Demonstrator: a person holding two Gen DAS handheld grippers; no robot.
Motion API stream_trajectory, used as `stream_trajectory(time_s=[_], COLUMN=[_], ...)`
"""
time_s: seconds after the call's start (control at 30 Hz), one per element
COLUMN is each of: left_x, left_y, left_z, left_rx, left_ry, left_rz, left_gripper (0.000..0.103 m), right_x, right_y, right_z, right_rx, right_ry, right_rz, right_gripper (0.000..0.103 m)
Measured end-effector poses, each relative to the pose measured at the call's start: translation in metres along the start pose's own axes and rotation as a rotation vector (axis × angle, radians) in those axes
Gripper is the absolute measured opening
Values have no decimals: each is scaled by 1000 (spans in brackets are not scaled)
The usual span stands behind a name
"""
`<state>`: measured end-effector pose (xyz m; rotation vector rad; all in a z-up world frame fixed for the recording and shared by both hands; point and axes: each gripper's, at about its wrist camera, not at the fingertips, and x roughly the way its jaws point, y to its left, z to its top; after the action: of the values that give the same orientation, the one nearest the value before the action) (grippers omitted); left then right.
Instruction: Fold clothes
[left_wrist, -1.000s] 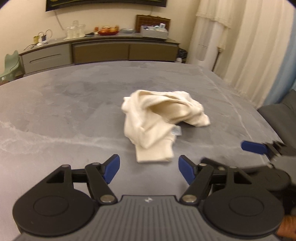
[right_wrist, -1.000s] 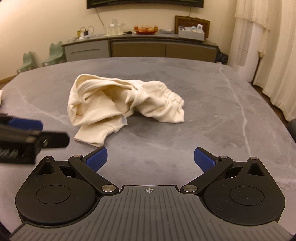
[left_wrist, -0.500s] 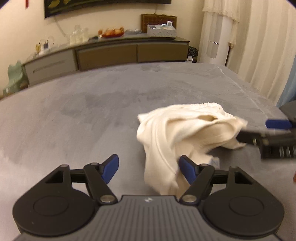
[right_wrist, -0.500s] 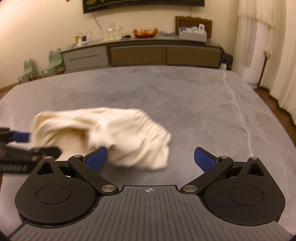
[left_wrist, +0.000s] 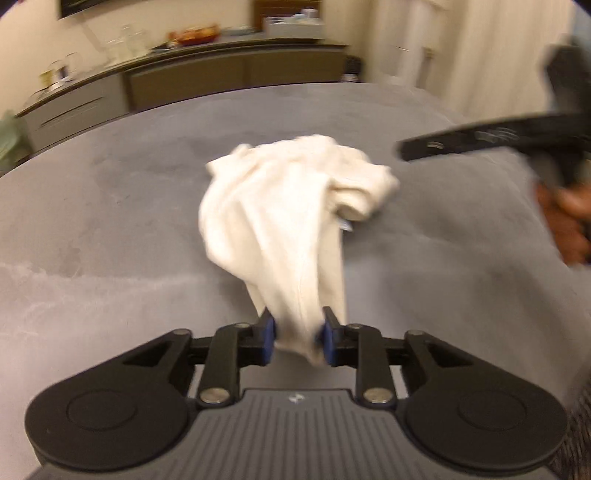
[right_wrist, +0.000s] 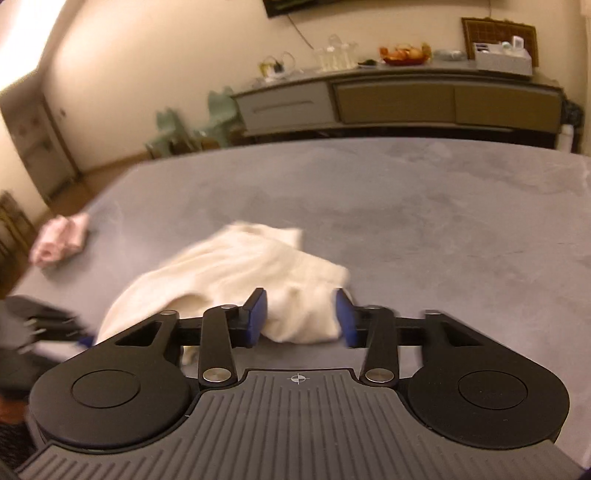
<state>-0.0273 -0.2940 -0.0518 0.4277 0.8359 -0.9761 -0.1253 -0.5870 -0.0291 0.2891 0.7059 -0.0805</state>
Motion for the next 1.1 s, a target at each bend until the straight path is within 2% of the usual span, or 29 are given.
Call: stream_trajectory(time_s=[0.03, 0.1, 0.17, 0.23, 0.33, 0.4, 0.47, 0.53, 0.6, 0.63, 0.67, 0.7, 0.77, 0.9, 1.0, 1.03, 1.07, 1.1], left_x=[-12, -31, -37, -26, 26, 67, 106, 131, 138, 140, 139, 137, 126, 101, 95, 95, 95, 96], left_y=[3, 12, 24, 35, 10, -10, -23, -28, -33, -35, -36, -39, -45, -46, -46, -46, -45, -44], left_z=[1, 16, 42, 71, 113, 129, 135, 132, 126, 123, 121, 119, 115, 116, 113, 113, 115, 117], left_rx=[13, 35, 43, 56, 157, 241, 298, 349, 396, 416, 427, 438, 462, 475, 508, 514, 517, 521], left_ry=[-29, -93, -145, -175, -140, -110, -58, -14, -10, -5, 7, 10, -3, -32, -39, -36, -35, -32], left_rz=[-8, -1, 9, 25, 57, 98, 105, 85, 23, -8, -42, -71, -83, -100, -39, -24, -24, -27], left_gripper=[42, 47, 46, 47, 61, 62, 64, 64, 64, 56, 29, 17, 1, 1, 26, 48, 57, 58], right_x=[0, -1, -2, -4, -3, 0, 6, 9, 11, 12, 13, 14, 16, 18, 21, 22, 25, 28], right_y=[-1, -5, -8, -13, -22, -26, -30, -34, -35, -35, -35, -35, -35, -34, -29, -27, -23, -19], right_z=[0, -3, -4, -5, -6, -7, -9, -12, -13, -14, -13, -12, -11, -10, -11, -12, -13, -14], right_rx=[19, 52, 71, 81, 105, 112, 117, 120, 119, 117, 115, 115, 115, 116, 102, 95, 80, 65], right_ry=[4, 2, -2, -7, -7, 9, 29, 48, 60, 62, 63, 63, 64, 64, 51, 44, 30, 18], right_rz=[-21, -46, -73, -100, -123, -129, -132, -125, -113, -110, -106, -101, -92, -83, -80, -78, -75, -74], right_gripper=[69, 84, 88, 90, 93, 94, 94, 94, 94, 94, 94, 94, 94, 94, 94, 94, 94, 93])
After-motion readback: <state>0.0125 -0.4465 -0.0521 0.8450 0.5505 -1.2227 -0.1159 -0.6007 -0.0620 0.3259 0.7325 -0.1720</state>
